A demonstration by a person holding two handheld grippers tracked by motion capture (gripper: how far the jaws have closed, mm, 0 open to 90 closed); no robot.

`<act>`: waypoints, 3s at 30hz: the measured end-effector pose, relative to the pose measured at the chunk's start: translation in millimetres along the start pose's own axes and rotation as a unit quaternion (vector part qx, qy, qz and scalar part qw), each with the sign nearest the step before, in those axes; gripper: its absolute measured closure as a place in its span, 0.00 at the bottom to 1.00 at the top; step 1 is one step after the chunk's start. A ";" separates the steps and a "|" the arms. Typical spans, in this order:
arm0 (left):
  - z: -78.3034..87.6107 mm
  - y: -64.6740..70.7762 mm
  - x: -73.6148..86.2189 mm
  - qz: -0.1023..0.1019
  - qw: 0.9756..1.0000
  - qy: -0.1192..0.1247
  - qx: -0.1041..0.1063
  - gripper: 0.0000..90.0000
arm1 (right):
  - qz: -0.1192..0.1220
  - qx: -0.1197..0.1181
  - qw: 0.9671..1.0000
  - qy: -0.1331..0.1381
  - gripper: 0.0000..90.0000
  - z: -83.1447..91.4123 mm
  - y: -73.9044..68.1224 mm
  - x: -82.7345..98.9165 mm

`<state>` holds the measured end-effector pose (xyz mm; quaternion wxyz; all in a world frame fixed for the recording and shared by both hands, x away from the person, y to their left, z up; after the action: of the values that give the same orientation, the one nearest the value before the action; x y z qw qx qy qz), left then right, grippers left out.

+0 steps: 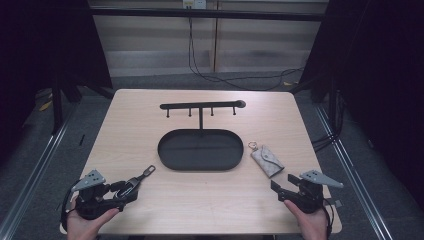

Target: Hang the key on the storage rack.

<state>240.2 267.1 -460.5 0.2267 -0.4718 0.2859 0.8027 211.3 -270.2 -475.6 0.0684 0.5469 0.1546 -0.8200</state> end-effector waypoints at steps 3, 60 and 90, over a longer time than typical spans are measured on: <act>0.1 0.0 -1.3 0.000 1.000 -0.001 0.001 0.38 | -0.008 -0.004 1.000 0.000 0.31 1.2 1.9 0.1; -27.5 -1.6 -62.4 -0.068 0.990 -0.126 0.003 0.41 | -0.005 -0.019 1.000 -0.010 0.24 7.0 -2.8 1.9; -78.5 -36.3 -68.3 -0.087 0.963 -0.257 -0.003 0.55 | -0.003 -0.022 1.000 -0.017 0.26 5.2 -3.4 2.7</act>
<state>343.3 234.5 -439.6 0.3603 -0.2739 0.1734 0.8747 204.8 -268.5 -475.7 0.0806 0.5304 0.1735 -0.8259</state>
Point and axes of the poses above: each handheld gripper's, and its own axes: z roughly backward along the jaws, x roughly out of its underside, y roughly to its right, the point moved 2 cm from there along -z, roughly forward along the jaws, and after that the axes turned 13 degrees about y, right-handed, at the moved point
